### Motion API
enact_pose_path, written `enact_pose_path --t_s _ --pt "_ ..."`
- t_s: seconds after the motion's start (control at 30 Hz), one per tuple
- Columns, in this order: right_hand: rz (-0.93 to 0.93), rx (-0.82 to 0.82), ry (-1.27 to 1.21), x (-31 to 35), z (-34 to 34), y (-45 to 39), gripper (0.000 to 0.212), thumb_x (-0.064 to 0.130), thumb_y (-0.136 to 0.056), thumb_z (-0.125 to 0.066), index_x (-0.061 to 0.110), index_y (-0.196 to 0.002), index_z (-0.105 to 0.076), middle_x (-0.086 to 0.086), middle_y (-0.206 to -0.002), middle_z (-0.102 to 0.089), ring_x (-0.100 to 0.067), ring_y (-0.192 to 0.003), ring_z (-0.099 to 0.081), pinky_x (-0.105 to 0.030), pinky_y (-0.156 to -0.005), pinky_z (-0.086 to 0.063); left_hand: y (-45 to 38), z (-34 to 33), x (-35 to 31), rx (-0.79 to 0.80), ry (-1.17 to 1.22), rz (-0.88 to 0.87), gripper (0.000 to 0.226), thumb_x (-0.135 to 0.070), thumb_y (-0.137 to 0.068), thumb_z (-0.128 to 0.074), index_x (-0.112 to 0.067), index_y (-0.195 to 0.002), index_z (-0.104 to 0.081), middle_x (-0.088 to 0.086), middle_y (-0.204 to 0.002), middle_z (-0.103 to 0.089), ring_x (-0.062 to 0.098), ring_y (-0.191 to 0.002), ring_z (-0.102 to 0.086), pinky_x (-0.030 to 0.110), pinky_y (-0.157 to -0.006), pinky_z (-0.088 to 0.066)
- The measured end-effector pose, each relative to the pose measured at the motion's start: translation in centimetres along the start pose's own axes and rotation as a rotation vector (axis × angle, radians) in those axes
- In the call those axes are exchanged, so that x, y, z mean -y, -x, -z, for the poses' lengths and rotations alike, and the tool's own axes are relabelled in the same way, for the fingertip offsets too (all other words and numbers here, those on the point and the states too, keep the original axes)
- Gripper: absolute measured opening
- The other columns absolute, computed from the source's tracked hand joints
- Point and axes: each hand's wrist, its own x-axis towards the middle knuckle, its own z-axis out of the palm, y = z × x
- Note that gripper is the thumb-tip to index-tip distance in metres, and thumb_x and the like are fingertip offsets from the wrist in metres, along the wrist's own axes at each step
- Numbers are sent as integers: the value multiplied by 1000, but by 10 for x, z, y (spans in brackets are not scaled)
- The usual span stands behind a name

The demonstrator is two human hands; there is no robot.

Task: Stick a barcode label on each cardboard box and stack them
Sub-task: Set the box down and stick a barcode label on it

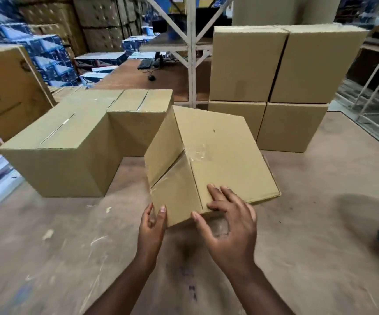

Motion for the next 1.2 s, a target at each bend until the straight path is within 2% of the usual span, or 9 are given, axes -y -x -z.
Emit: enact_pose_path --t_s 0.2,0.3,0.43,0.57,0.7,0.8,0.93,1.13,1.2 --pt "-49 246 10 25 -17 -9 41 58 -89 -70 26 -114 -68 17 -149 -56 -10 -137 -48 -48 -103 -46 -5 17 0 50 9 133 50 -64 -95 -49 -30 -131 -57 -2 -135 -60 20 -121 -58 46 -110 -46" --pt "-203 334 197 26 -14 -32 49 72 -92 -51 32 -119 -61 17 -159 -43 -13 -129 -40 -37 -92 -52 -7 18 -8 119 14 75 88 -90 -78 -44 -31 -143 -54 -9 -140 -61 11 -129 -56 39 -113 -43" --pt "-239 422 241 11 -11 -55 45 63 -91 -63 31 -122 -60 26 -153 -47 -18 -121 -49 -31 -87 -47 -17 17 -29 174 43 -12 107 -100 -68 -41 -37 -155 -37 -13 -154 -47 8 -141 -44 43 -121 -33" --pt "-210 481 341 4 -12 -75 43 64 -88 -67 34 -119 -62 15 -144 -59 -22 -123 -54 -35 -95 -42 -21 15 -67 270 182 -149 84 -62 -79 -72 -32 -150 -41 -5 -138 -65 13 -124 -64 39 -106 -50" --pt "-584 518 449 -42 -3 -122 96 87 -67 -69 40 -146 -40 -2 -166 -34 -30 -150 -33 -55 -120 -26 -35 14 -81 299 215 -77 51 -30 -88 -70 -30 -137 -56 -2 -125 -72 20 -117 -68 39 -100 -52" --pt "-733 591 202 -52 2 -127 86 80 -70 -74 32 -138 -49 3 -130 -64 -23 -111 -60 -41 -91 -53 -44 9 -82 249 229 -11 33 -23 -98 -58 -27 -131 -61 0 -118 -74 16 -102 -71 34 -85 -53" --pt "-669 650 547 -53 20 -118 81 91 -77 -52 24 -123 -54 -2 -117 -69 -31 -106 -65 -40 -78 -51 -54 11 -81 296 269 133 48 -37 -89 -60 -11 -130 -63 9 -112 -73 22 -95 -67 34 -76 -50" --pt "-797 632 215 -80 12 -150 109 76 -84 -63 24 -163 -11 -8 -156 -50 -35 -134 -55 -46 -107 -48 -84 0 -134 389 -61 102 61 -62 -83 -67 -17 -125 -68 6 -114 -76 28 -108 -72 39 -90 -53" --pt "-836 579 90 -87 0 -153 84 73 -84 -65 25 -148 -41 -6 -141 -63 -29 -119 -65 -45 -102 -53 -88 -11 -149 384 -156 59 54 -58 -88 -71 -14 -119 -68 4 -110 -77 24 -101 -75 39 -88 -60"
